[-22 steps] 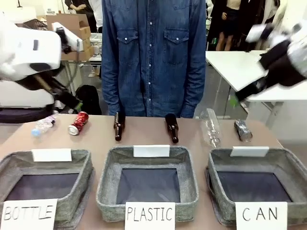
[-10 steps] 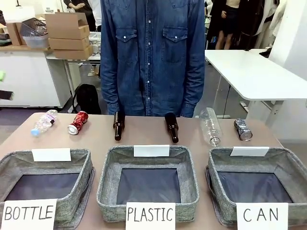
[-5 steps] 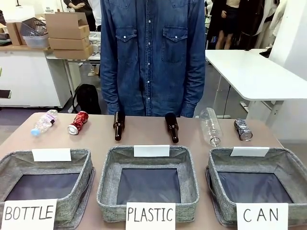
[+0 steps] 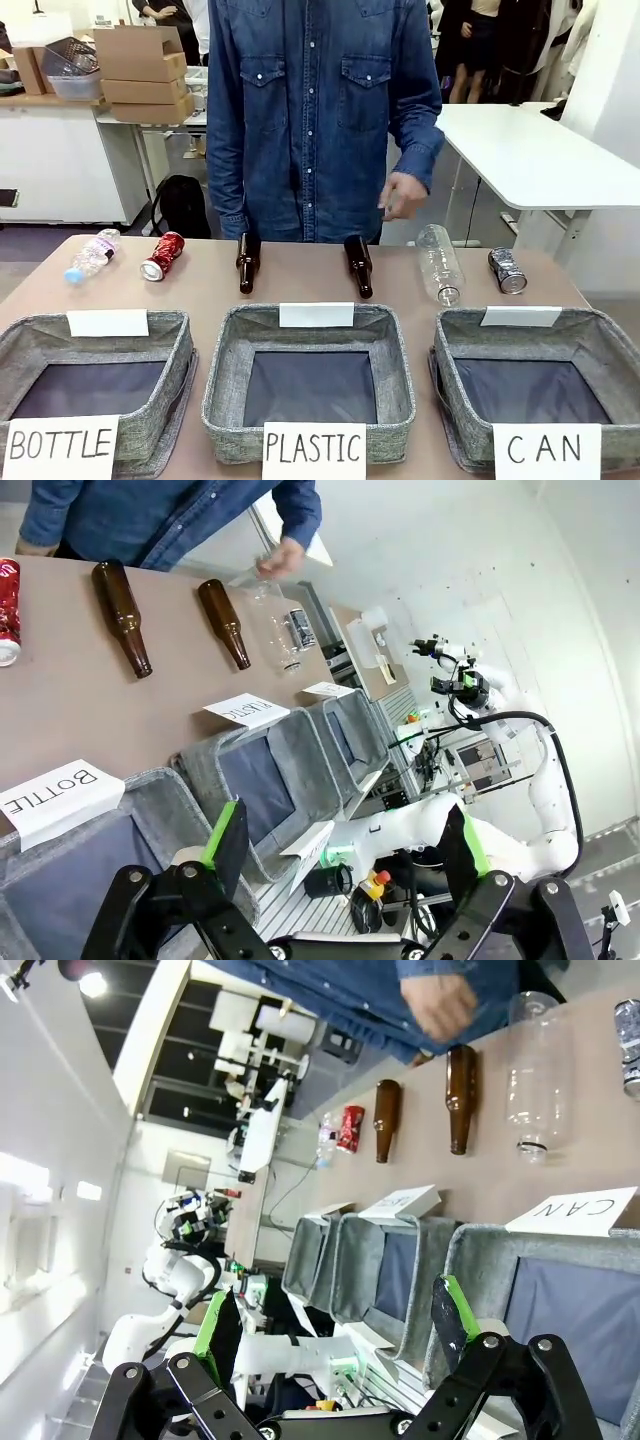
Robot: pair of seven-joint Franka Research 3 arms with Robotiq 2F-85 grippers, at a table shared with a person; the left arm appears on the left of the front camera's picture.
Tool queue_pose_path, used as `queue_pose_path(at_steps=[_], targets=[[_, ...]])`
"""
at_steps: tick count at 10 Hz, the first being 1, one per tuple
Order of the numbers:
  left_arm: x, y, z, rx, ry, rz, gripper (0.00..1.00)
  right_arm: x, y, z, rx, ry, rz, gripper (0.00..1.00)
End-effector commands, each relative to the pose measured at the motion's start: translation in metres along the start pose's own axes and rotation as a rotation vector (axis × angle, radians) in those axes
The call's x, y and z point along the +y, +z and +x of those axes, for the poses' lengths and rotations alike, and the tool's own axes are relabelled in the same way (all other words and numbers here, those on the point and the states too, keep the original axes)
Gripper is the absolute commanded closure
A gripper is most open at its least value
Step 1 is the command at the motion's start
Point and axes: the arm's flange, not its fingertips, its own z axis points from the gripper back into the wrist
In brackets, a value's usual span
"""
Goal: Sort the can waste into the basket.
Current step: Pick up the can waste from the table and place it in the right Fabric basket.
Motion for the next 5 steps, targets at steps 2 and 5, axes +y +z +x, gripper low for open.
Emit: queue_pose_path(at_steps=[2, 5], targets=[[-0.0006, -0.0017, 0.0032, -0.012, -0.025, -0.021, 0.0, 0.0007, -0.0011, 0.0038, -0.008, 0.03, 0.017, 0.0], [-0.0006, -0.0017, 0.0032, -0.012, -0.025, -0.021, 0.0, 0.0007, -0.0011, 0.0038, -0.008, 0.03, 0.017, 0.0]])
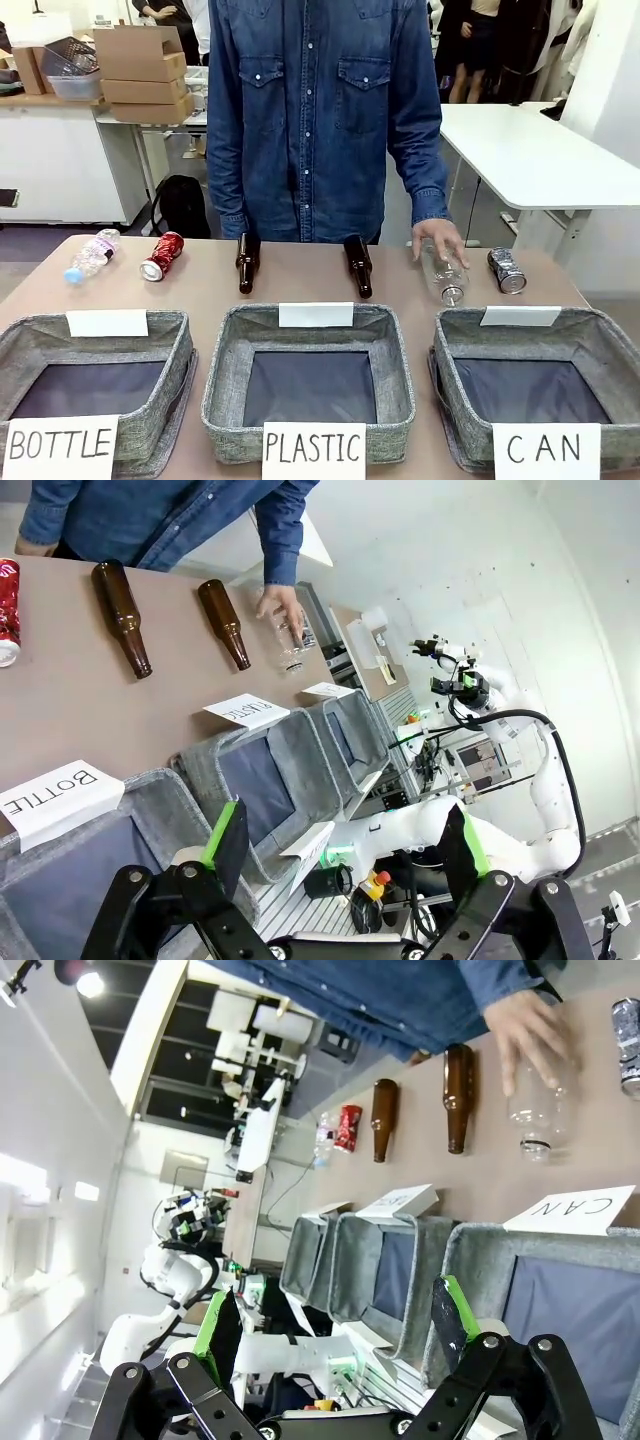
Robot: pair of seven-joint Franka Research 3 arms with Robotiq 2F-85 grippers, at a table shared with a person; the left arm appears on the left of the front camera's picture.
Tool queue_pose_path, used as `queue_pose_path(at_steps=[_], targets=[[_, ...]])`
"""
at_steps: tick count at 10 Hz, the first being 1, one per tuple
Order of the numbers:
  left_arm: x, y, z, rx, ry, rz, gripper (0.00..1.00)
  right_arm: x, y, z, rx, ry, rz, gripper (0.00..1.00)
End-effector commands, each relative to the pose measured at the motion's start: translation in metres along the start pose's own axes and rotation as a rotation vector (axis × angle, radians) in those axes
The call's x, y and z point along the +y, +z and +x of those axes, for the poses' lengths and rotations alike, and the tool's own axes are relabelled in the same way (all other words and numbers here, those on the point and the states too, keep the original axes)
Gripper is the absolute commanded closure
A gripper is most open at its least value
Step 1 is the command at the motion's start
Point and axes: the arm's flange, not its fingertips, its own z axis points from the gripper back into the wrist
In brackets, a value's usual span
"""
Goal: Sort the can waste into the basket.
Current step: Pick up the can waste from the table and place it in the right Fabric basket.
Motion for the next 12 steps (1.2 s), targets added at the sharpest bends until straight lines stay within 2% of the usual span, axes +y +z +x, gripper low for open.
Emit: queue_pose_path(at_steps=[1, 2, 3, 5, 6, 7, 9, 10, 12], targets=[[0.0, -0.001, 0.003, -0.012, -0.025, -0.02, 0.0, 0.0, 0.0, 0.0, 0.0, -0.001, 0.002, 0.0], [0.0, -0.001, 0.003, -0.012, -0.025, -0.02, 0.0, 0.005, -0.012, 0.001, -0.009, 0.009, -0.217, 0.0], [0.0, -0.001, 0.003, -0.012, -0.025, -0.02, 0.0, 0.008, -0.014, 0.0, 0.061, 0.073, -0.242, 0.0], [0.0, -0.001, 0.003, -0.012, -0.025, -0.02, 0.0, 0.006, -0.012, -0.007, 0.121, 0.117, -0.523, 0.0], [0.0, -0.001, 0.003, -0.012, -0.025, -0.02, 0.0, 0.009, -0.011, -0.014, 0.122, 0.177, -0.513, 0.0], [0.0, -0.001, 0.003, -0.012, -0.025, -0.02, 0.0, 0.004, -0.015, 0.001, 0.083, 0.097, -0.368, 0.0], [0.0, -0.001, 0.003, -0.012, -0.025, -0.02, 0.0, 0.004, -0.015, 0.001, 0.083, 0.097, -0.368, 0.0], [0.0, -0.001, 0.003, -0.012, -0.025, -0.02, 0.0, 0.008, -0.011, -0.001, 0.105, 0.14, -0.429, 0.0], [0.0, -0.001, 0.003, -0.012, -0.025, -0.02, 0.0, -0.008, -0.064, 0.06, 0.257, 0.243, -0.528, 0.0]])
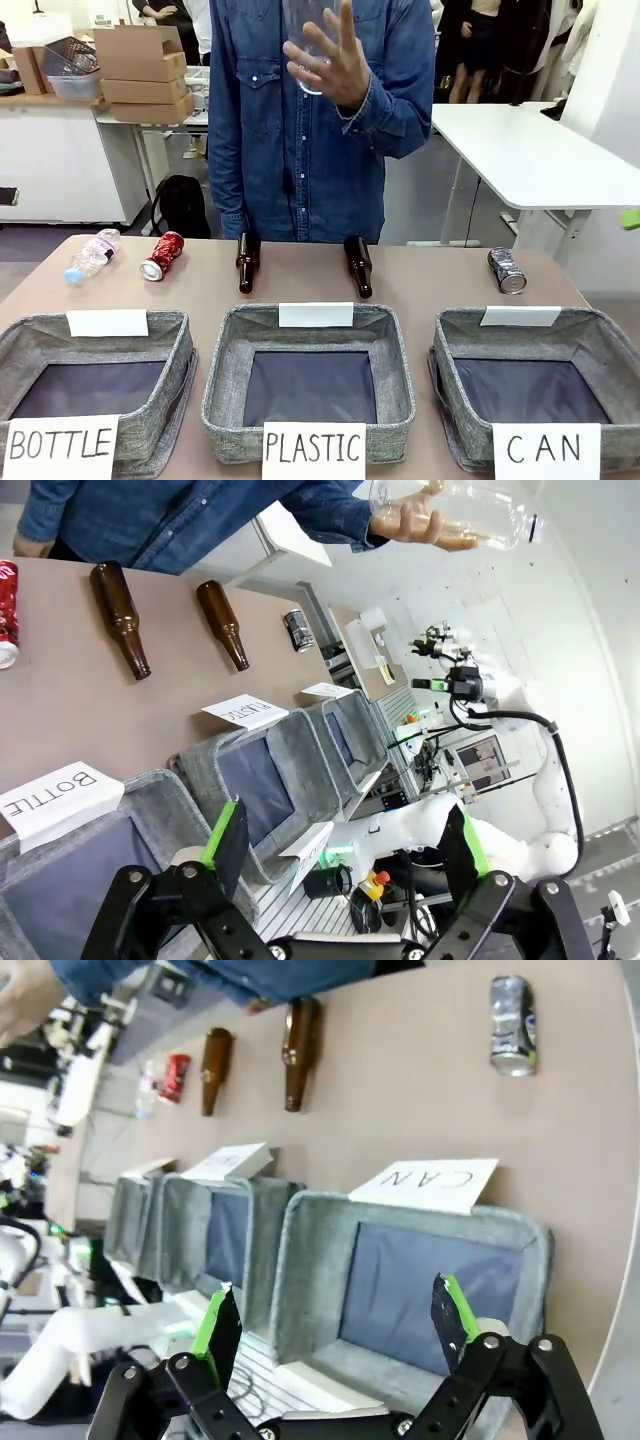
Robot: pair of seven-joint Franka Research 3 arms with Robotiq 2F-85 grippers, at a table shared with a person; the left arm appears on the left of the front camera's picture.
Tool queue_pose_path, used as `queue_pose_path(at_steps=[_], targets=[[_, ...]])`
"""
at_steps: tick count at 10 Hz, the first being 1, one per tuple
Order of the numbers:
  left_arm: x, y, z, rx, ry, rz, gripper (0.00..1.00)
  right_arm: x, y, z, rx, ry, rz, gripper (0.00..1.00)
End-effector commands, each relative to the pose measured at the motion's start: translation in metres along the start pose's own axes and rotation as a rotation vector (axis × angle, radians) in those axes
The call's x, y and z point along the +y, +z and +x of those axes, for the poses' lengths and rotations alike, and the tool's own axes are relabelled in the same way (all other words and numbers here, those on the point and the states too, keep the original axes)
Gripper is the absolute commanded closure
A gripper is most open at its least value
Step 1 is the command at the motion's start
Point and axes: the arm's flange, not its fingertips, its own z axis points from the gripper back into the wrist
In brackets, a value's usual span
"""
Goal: Sort the can waste into the basket.
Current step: Pick up the can waste from the table and place it in the right Fabric basket.
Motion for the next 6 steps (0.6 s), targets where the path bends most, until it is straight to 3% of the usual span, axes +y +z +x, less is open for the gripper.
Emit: queue_pose_path(at_steps=[1, 4, 6], targets=[[0.0, -0.002, 0.002, -0.012, -0.023, -0.018, 0.0, -0.02, -0.045, 0.072, 0.104, 0.102, -0.116, 0.0], [0.0, -0.002, 0.002, -0.012, -0.023, -0.018, 0.0, -0.051, -0.133, 0.133, 0.175, 0.15, -0.346, 0.0], [0.0, -0.002, 0.002, -0.012, -0.023, -0.018, 0.0, -0.062, -0.151, 0.14, 0.176, 0.121, -0.346, 0.0]])
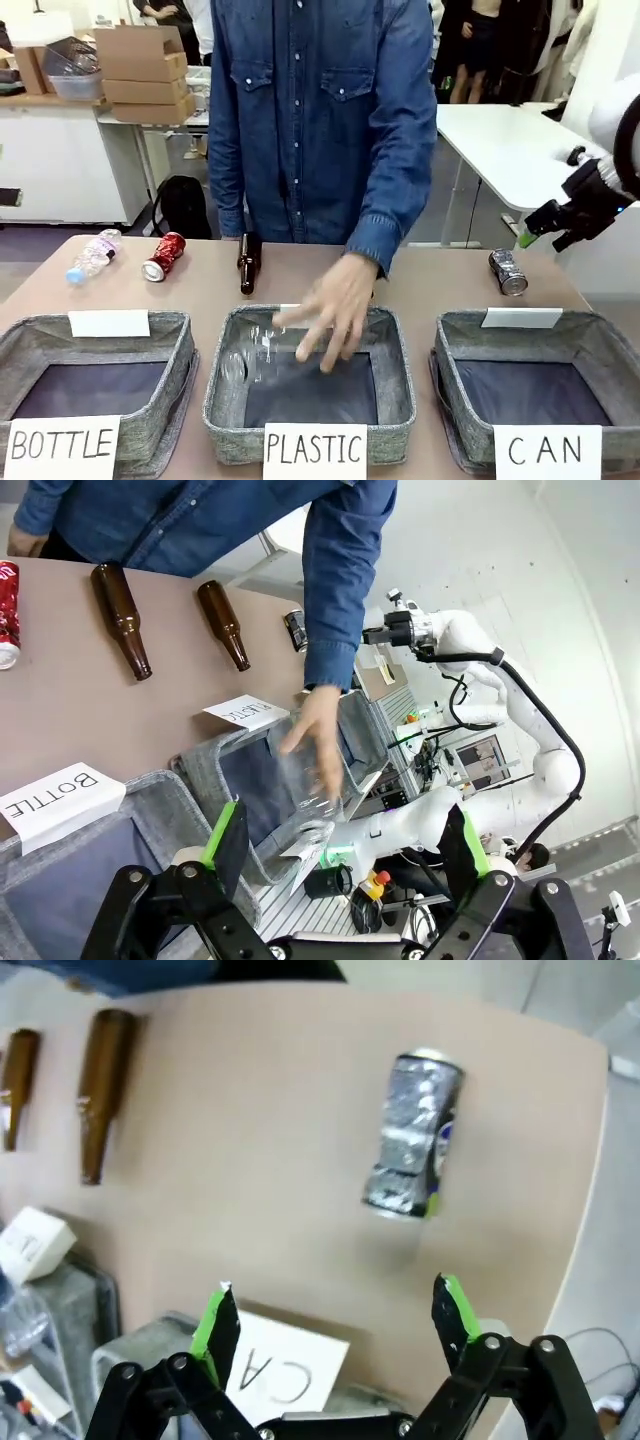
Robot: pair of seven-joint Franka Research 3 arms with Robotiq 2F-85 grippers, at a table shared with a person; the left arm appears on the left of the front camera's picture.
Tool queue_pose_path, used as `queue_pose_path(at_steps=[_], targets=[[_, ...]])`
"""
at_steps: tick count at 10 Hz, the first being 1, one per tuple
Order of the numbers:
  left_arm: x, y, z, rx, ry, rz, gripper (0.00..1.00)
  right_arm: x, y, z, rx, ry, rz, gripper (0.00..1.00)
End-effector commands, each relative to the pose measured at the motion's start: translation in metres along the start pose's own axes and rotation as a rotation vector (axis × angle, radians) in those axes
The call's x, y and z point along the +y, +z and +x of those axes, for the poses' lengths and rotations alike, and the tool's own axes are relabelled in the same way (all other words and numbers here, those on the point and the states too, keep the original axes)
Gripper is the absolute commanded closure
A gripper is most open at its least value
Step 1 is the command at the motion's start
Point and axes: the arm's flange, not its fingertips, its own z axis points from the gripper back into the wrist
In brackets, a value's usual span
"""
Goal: Sort the can waste into the basket.
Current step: Pick up the can waste from the table and place it in the right Fabric basket.
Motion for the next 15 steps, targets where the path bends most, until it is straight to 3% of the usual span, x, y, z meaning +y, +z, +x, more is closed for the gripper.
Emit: queue_pose_path(at_steps=[1, 3, 4, 6, 9, 11, 15], targets=[[-0.002, -0.001, 0.001, -0.013, -0.023, -0.017, 0.0, 0.012, 0.015, -0.012, -0.012, 0.006, 0.028, 0.0], [-0.002, -0.001, 0.001, -0.013, -0.023, -0.017, 0.0, -0.002, -0.002, 0.001, 0.003, -0.002, -0.001, 0.0], [-0.002, -0.001, 0.001, -0.013, -0.023, -0.017, 0.0, 0.005, -0.017, 0.01, 0.056, 0.055, -0.104, 0.0], [-0.002, -0.001, 0.001, -0.013, -0.023, -0.017, 0.0, 0.004, -0.058, 0.032, 0.062, 0.128, -0.148, 0.0], [-0.002, -0.001, 0.001, -0.013, -0.023, -0.017, 0.0, 0.0, -0.112, 0.063, 0.081, 0.096, -0.278, 0.0], [-0.002, -0.001, 0.001, -0.013, -0.023, -0.017, 0.0, 0.0, -0.124, 0.065, 0.072, 0.084, -0.355, 0.0], [-0.002, -0.001, 0.001, -0.013, -0.023, -0.017, 0.0, -0.011, -0.142, 0.066, 0.072, 0.031, -0.381, 0.0]])
